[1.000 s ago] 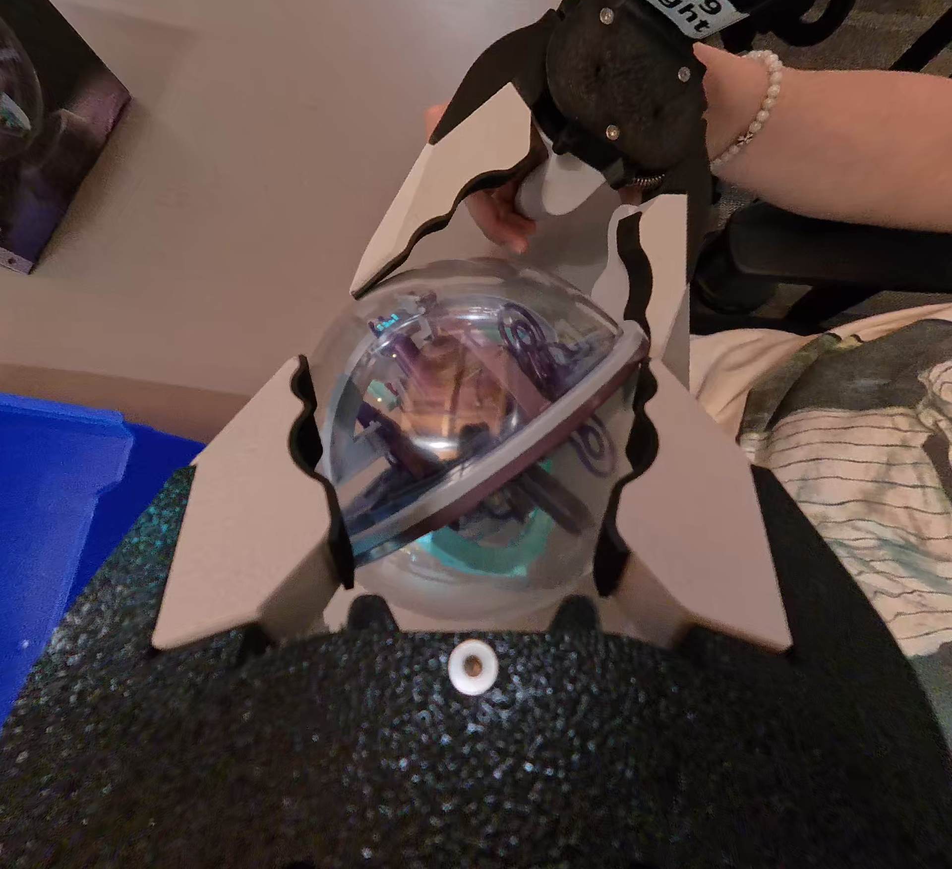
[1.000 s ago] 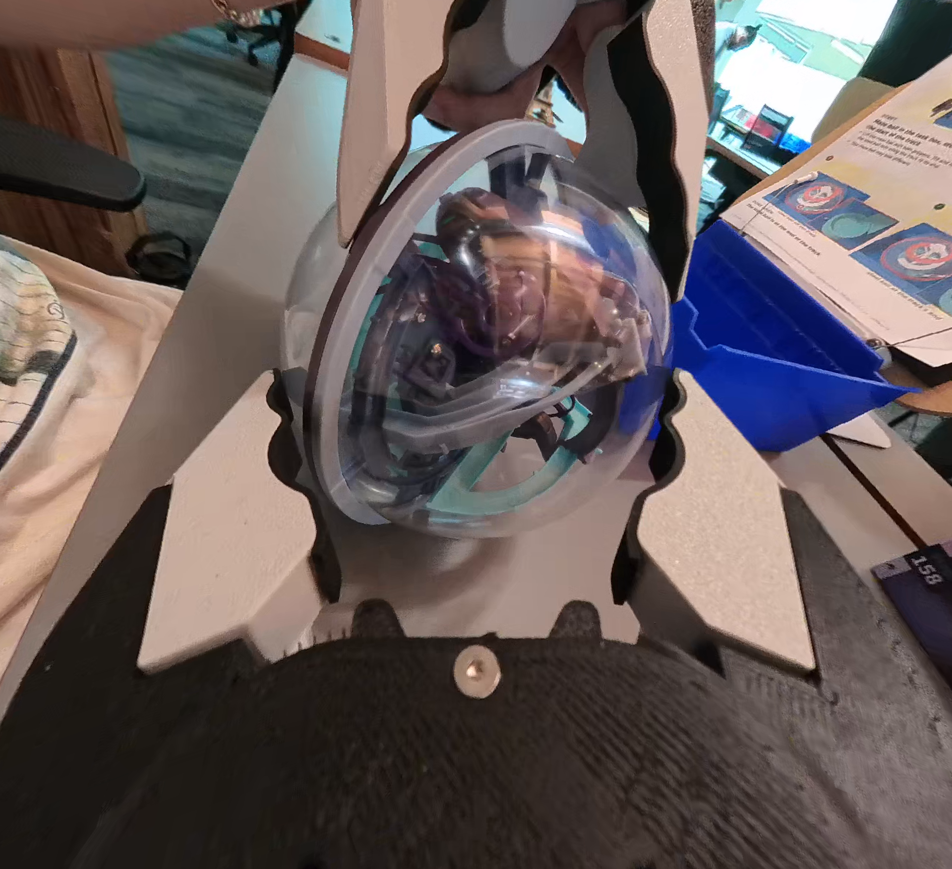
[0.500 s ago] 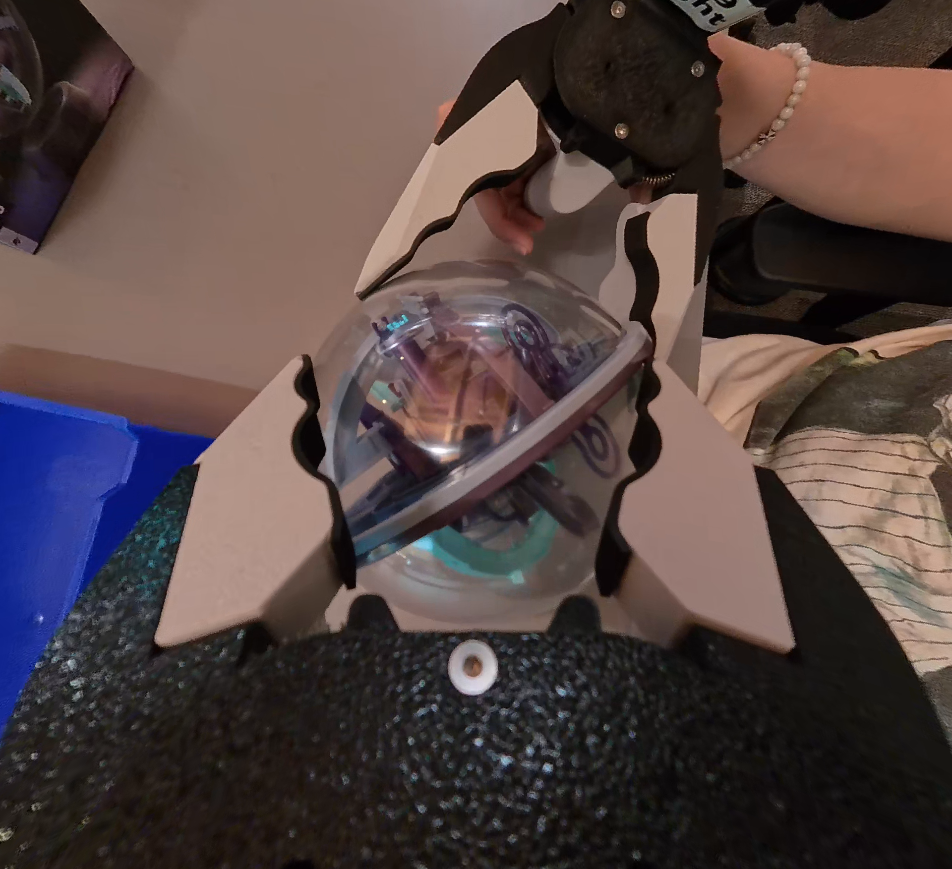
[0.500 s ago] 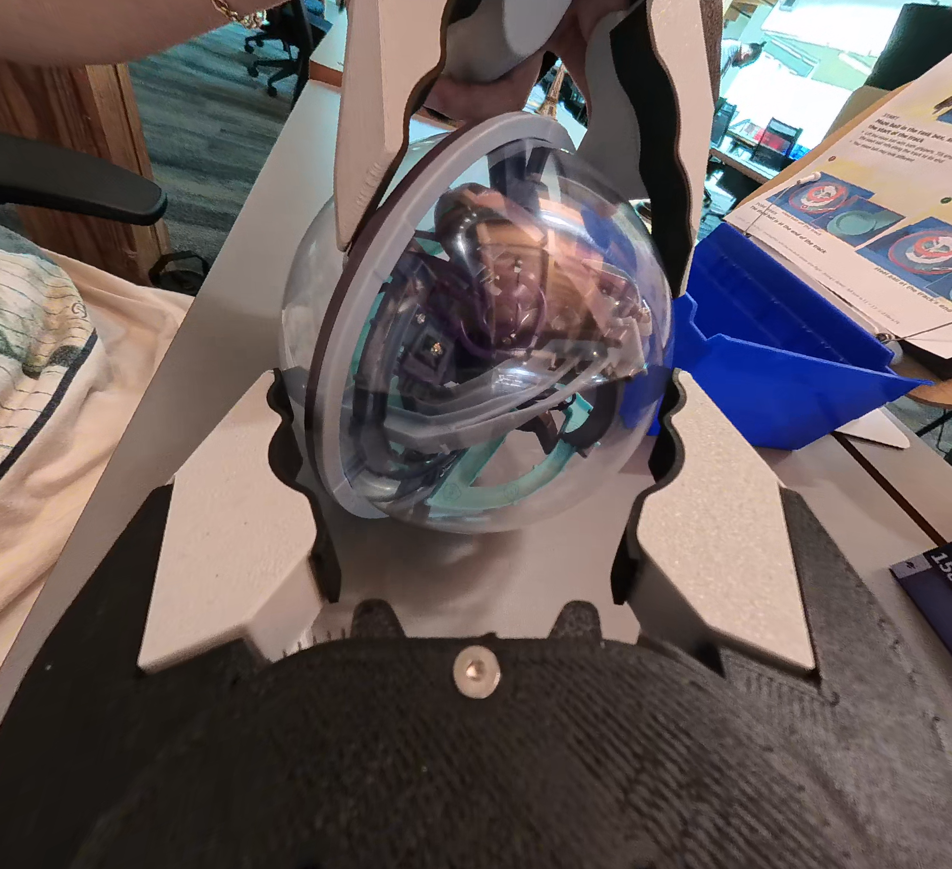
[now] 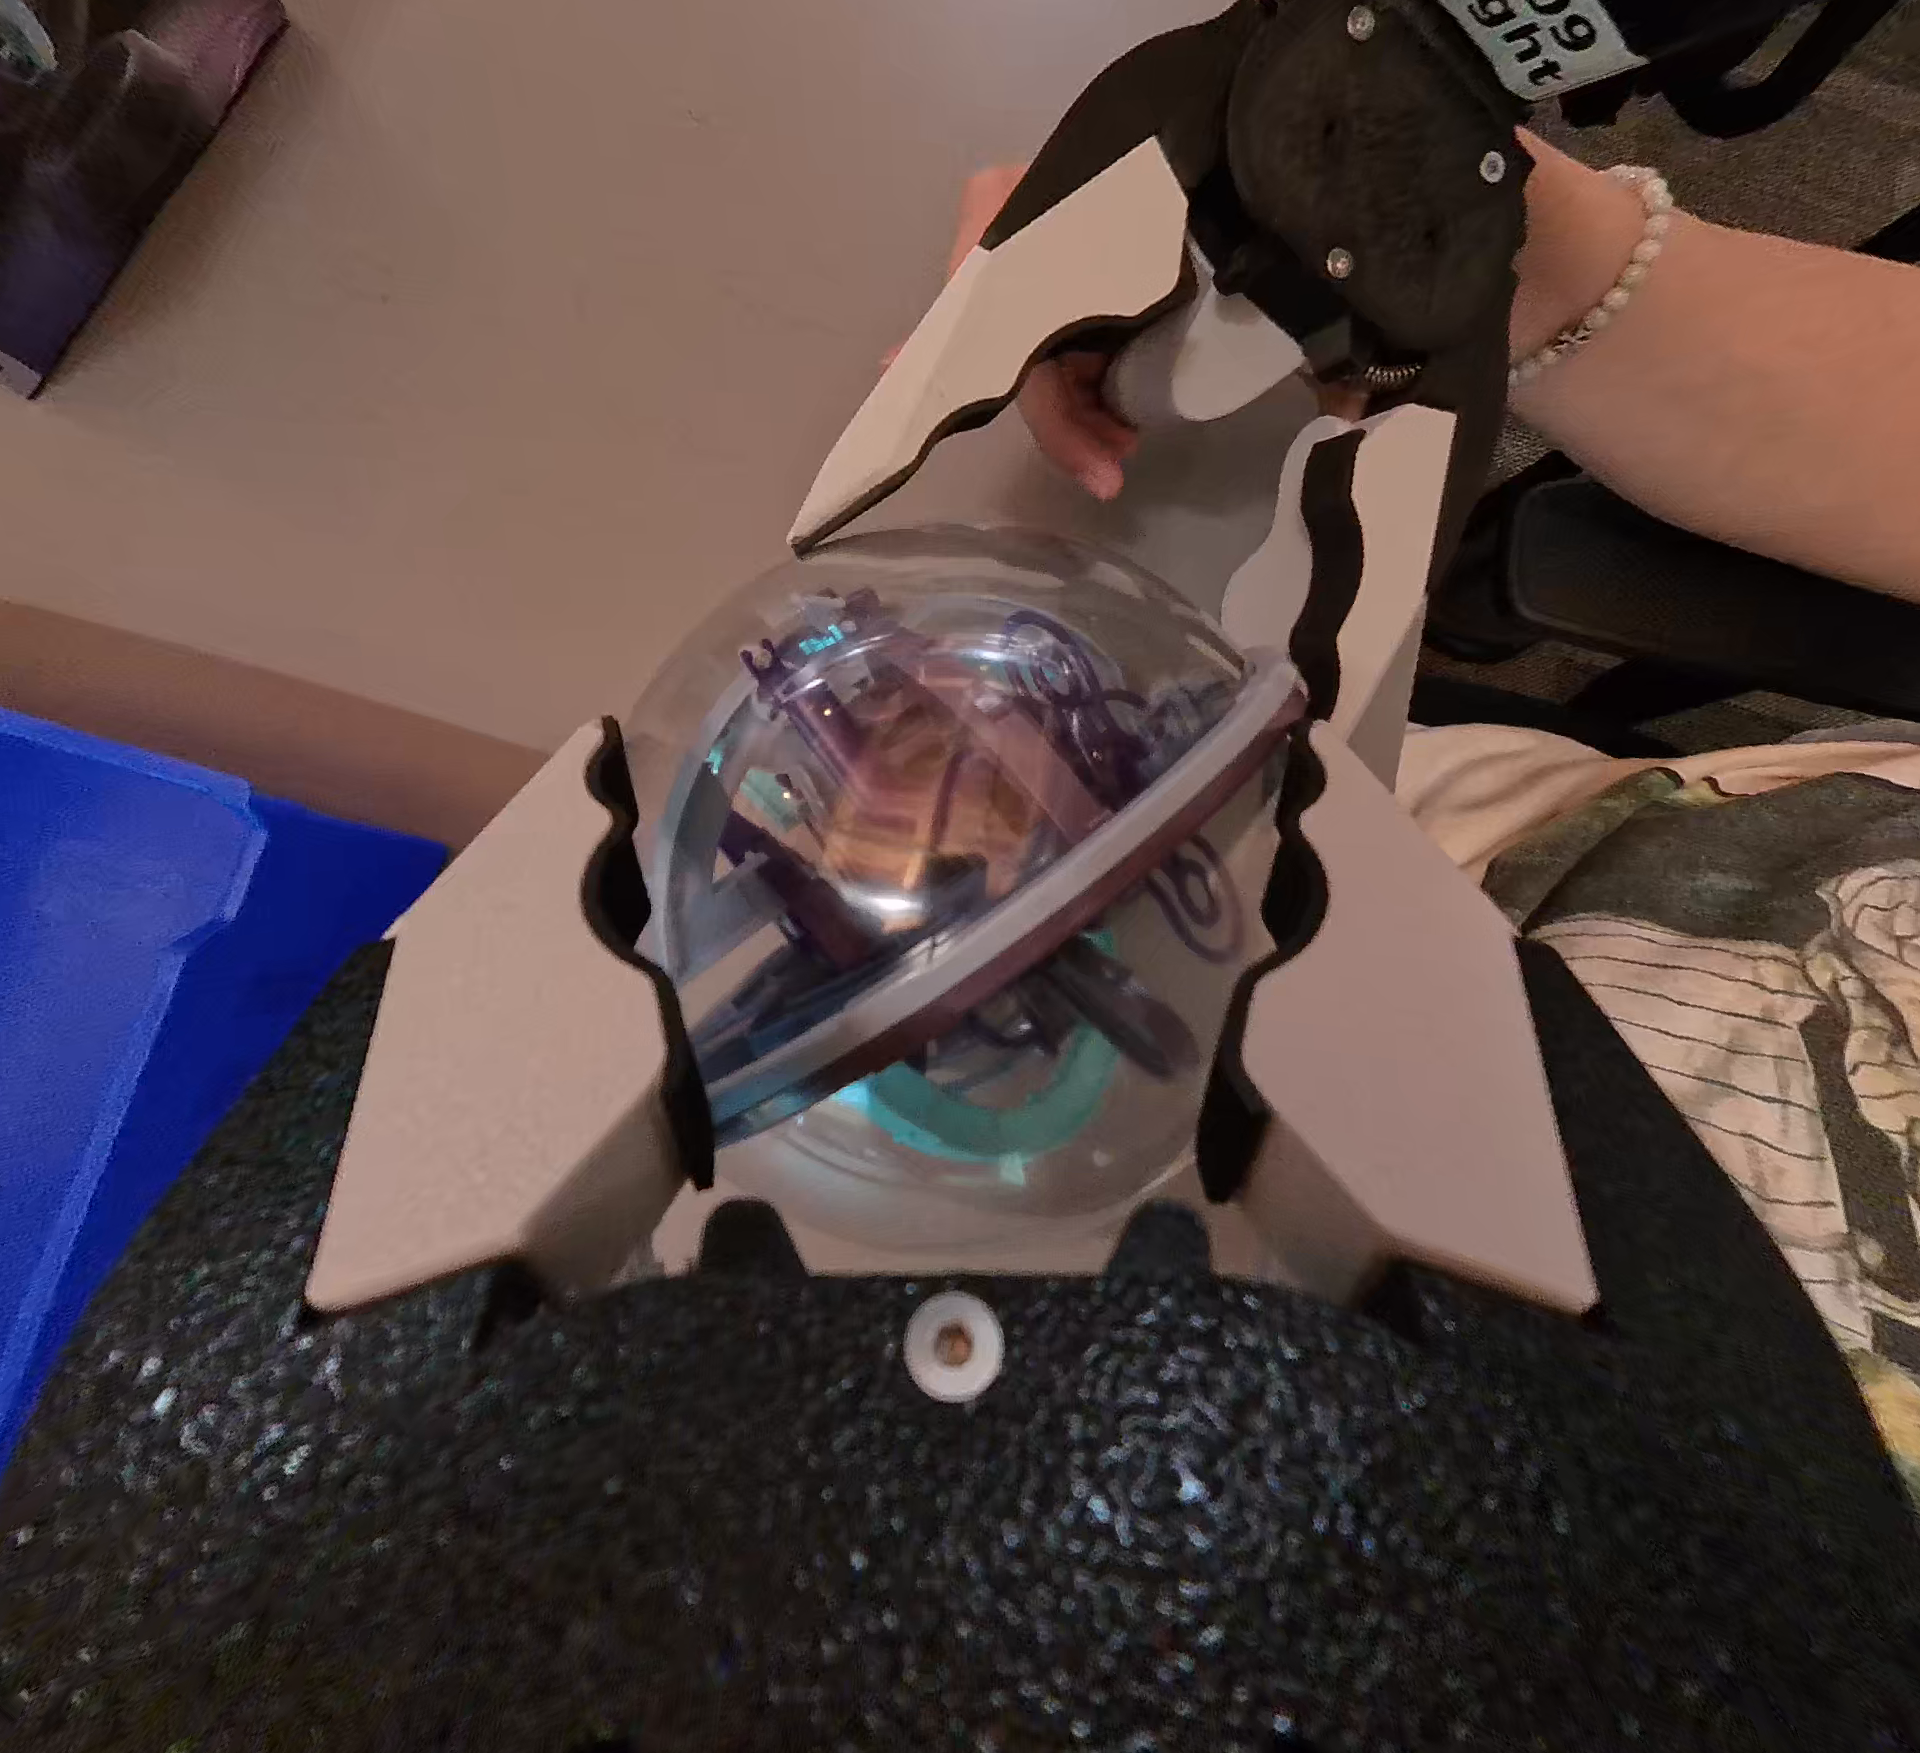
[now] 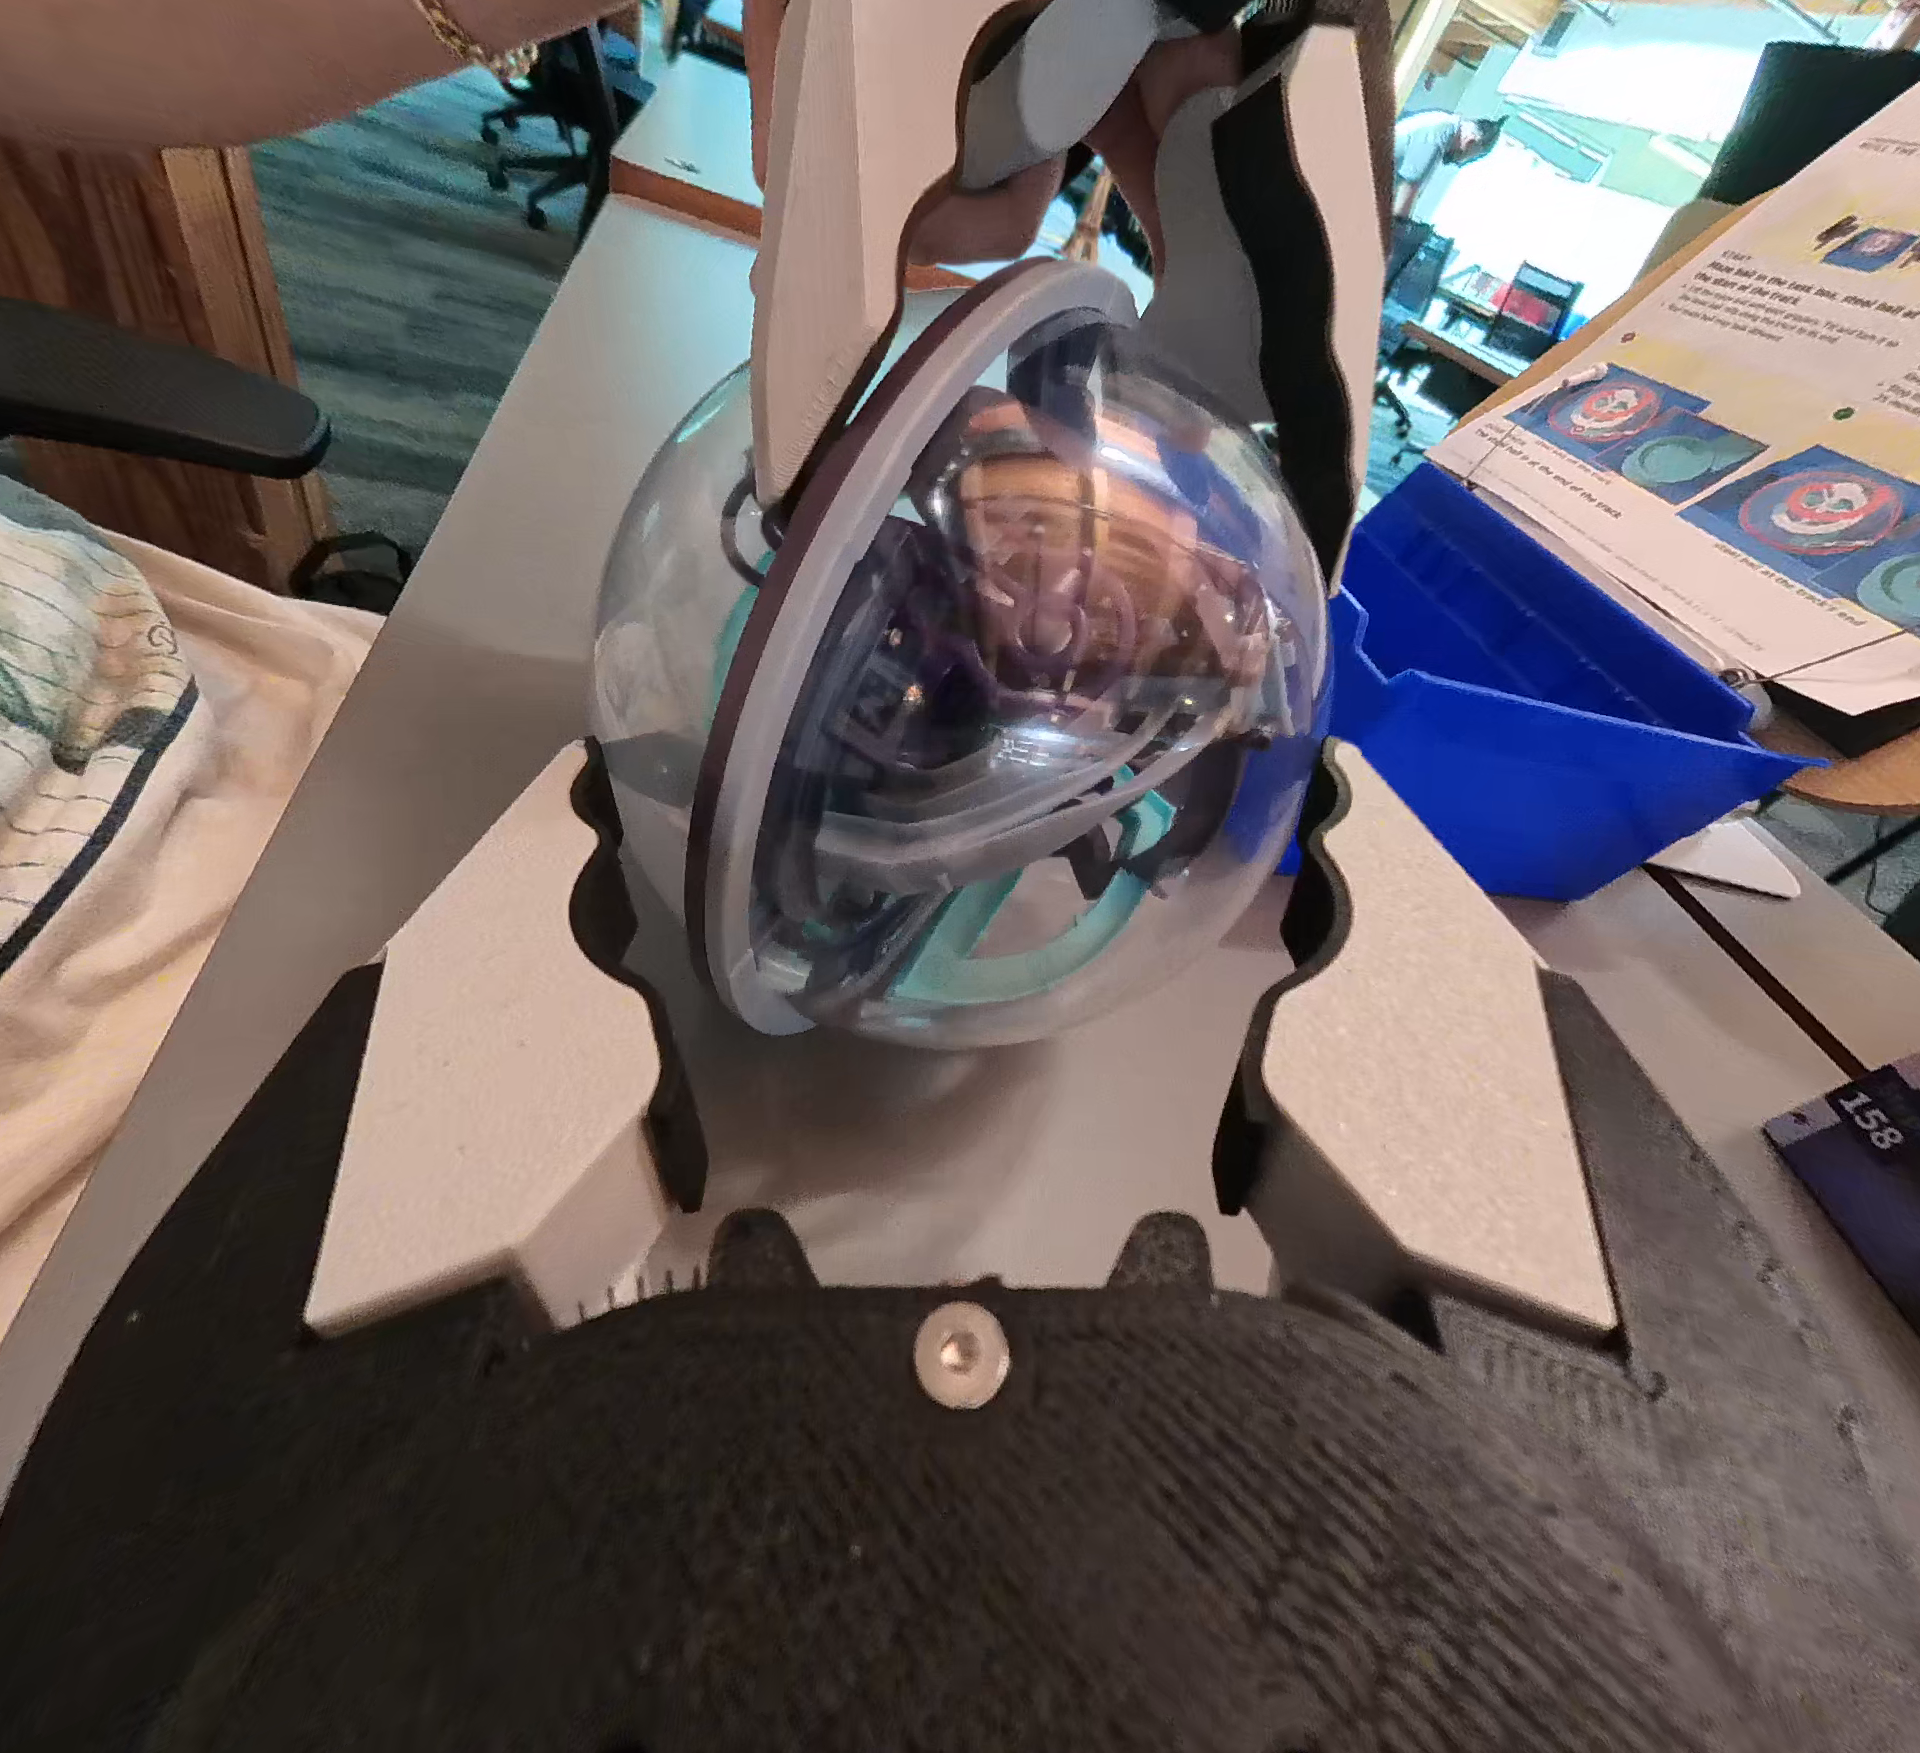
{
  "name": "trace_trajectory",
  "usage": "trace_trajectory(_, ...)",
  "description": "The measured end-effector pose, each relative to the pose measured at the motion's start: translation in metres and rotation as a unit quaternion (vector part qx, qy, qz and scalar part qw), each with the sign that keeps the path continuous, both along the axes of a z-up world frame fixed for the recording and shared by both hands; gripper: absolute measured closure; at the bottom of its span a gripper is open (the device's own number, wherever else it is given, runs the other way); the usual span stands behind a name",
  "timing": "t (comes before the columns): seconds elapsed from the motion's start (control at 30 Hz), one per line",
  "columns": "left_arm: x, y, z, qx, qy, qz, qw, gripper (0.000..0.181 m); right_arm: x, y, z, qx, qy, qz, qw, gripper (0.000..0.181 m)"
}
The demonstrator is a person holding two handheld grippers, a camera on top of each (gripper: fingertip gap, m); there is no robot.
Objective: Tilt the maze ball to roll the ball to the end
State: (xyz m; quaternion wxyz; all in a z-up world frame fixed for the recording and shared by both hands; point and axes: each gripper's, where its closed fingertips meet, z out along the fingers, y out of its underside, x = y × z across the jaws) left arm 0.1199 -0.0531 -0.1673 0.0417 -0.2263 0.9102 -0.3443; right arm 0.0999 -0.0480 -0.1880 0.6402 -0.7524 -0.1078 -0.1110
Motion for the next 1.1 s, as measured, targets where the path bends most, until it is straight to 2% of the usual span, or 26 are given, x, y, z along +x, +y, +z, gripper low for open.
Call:
trace_trajectory(0.17,-0.003,0.000,-0.005,0.007,-0.020,-0.040,0.999,0.054,0.001,-0.002,0.003,0.008,0.016,0.006,1.000,0.058)
trace_trajectory(0.3,0.000,-0.002,-0.005,0.021,-0.015,-0.038,0.999,0.055,0.002,-0.004,0.003,0.007,0.022,0.003,1.000,0.059)
trace_trajectory(0.47,0.007,0.000,-0.007,0.044,0.016,0.026,0.999,0.055,0.004,-0.009,0.005,0.007,0.025,-0.010,1.000,0.064)
trace_trajectory(0.53,0.011,0.000,-0.007,0.047,0.032,0.061,0.997,0.055,0.002,-0.004,0.005,0.008,0.032,-0.012,0.999,0.054)
trace_trajectory(0.6,0.013,0.001,-0.008,0.052,0.041,0.080,0.995,0.055,0.007,0.000,0.001,-0.002,0.015,-0.026,1.000,0.053)
trace_trajectory(0.87,0.012,-0.004,-0.005,0.043,0.017,0.036,0.998,0.061,0.008,-0.001,0.001,-0.006,0.024,-0.026,0.999,0.056)
trace_trajectory(1.1,0.013,-0.004,-0.005,0.044,0.013,0.036,0.998,0.062,0.008,-0.002,0.000,-0.006,0.025,-0.024,0.999,0.056)
